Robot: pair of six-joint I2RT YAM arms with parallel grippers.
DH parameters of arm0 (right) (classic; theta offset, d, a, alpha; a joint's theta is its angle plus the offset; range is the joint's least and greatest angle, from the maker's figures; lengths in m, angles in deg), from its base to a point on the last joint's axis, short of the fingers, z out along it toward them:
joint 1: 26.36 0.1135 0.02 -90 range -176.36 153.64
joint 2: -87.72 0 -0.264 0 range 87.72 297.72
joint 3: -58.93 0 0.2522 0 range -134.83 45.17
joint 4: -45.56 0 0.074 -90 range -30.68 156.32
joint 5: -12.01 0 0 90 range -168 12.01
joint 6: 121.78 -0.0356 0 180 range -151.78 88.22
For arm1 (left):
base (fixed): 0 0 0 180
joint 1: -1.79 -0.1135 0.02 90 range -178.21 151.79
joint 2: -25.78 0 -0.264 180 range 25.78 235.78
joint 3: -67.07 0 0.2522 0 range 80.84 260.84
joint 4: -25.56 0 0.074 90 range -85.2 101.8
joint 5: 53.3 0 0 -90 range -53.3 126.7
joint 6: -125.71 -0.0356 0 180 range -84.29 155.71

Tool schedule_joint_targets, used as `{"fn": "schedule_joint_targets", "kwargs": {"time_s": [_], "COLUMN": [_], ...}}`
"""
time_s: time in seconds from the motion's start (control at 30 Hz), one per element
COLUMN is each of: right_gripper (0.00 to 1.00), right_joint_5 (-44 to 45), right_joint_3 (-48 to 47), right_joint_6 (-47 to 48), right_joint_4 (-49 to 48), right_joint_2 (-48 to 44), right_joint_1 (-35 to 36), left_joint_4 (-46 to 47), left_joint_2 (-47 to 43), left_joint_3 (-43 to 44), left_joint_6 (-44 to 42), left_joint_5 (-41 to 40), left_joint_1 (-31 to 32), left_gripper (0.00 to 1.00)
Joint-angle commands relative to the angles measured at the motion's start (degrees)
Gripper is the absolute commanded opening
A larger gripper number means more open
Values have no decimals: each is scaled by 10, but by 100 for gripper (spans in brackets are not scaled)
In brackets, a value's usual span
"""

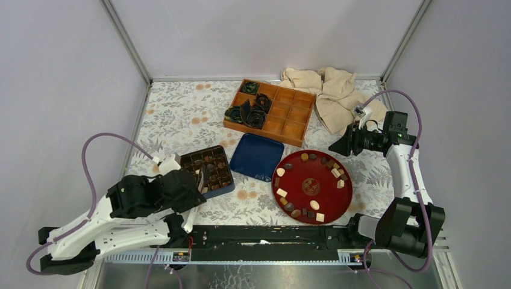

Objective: Pack the chocolate
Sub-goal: Place the fake chocolate in the packing box, then pick up the fake chocolate from the plate.

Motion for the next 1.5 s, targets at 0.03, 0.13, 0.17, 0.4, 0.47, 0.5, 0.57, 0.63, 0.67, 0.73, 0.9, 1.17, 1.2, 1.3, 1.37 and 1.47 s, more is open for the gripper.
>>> {"fn": "schedule_joint_targets", "kwargs": {"time_s": [0.03,0.13,0.17,0.4,0.47,0.5,0.57,0.63,0.67,0.73,0.9,1.17,1.2,1.3,1.37,1.47], "right_gripper": [49,50,50,66,77,81,82,69,63,56,35,25,25,25,25,26], "right_joint_5": [-31,-63,-74,-66,-53,-39,-10,24,47,95,228,330,335,350,372,408], "right_joint_3": [-19,-19,-20,-6,11,21,9,-42,-63,-77,-70,-152,-162,-201,-208,-217], "right_joint_6": [27,65,86,237,278,275,260,258,271,299,276,231,221,191,181,165], "right_joint_4": [11,32,44,24,-30,-77,-133,-123,-114,-124,-239,-285,-286,-291,-306,-323], "right_joint_2": [-14,-9,-6,5,-9,-13,9,66,94,132,191,326,346,393,411,426], "right_joint_1": [-2,1,7,226,307,347,429,494,527,589,713,814,817,818,819,818], "left_joint_4": [39,68,76,113,107,104,96,87,83,81,101,179,181,178,173,162], "left_joint_2": [30,61,71,137,157,166,181,194,201,215,263,300,301,298,292,282], "left_joint_3": [68,99,107,167,184,192,209,224,232,245,272,290,292,302,302,298], "left_joint_6": [-69,-108,-121,-192,-205,-210,-217,-225,-231,-255,-339,-467,-475,-492,-499,-504], "left_joint_5": [-32,-38,-41,-74,-88,-94,-109,-119,-124,-126,-102,-9,-4,4,4,2], "left_joint_1": [-5,-5,-5,-4,-5,-5,-8,-14,-19,-39,-114,-268,-275,-304,-315,-325], "left_gripper": [35,35,35,36,36,36,36,37,37,37,37,38,38,38,38,37]}}
